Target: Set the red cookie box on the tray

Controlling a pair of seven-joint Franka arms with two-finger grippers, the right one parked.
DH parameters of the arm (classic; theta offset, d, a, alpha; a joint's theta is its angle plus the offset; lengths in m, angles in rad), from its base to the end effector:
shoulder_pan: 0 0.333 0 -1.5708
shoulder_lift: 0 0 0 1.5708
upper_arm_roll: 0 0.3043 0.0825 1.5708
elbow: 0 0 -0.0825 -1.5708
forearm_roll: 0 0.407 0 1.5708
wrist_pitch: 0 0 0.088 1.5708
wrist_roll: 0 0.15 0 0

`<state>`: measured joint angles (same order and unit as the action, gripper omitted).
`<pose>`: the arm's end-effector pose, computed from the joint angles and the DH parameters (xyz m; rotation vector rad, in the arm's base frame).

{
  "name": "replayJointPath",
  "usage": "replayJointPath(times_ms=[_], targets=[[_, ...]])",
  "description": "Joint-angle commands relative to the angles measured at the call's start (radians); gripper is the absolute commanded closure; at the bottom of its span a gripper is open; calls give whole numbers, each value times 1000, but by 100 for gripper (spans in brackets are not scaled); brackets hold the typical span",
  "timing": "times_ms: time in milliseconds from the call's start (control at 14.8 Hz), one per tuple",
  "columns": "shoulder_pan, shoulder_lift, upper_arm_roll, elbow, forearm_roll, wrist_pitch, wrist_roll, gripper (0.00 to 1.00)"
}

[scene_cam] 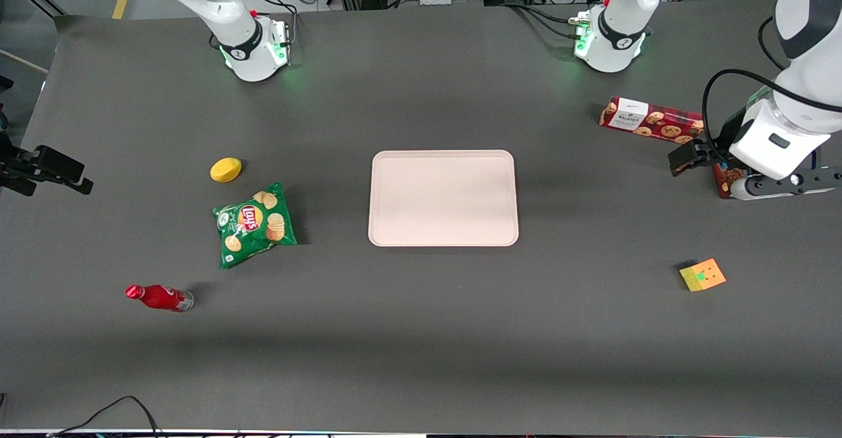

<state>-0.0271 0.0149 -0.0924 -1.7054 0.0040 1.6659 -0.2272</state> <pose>0.5774 -0.0685 0.5025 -3.1241 -0.1676 0.0830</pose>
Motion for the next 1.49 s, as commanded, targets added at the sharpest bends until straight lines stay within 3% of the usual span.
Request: replayJointPath(times_ms=[0,1418], targets=[[0,-27,3,-28,-13,2,17,0],[1,-50,-1,-34,-15,-66,19,0]])
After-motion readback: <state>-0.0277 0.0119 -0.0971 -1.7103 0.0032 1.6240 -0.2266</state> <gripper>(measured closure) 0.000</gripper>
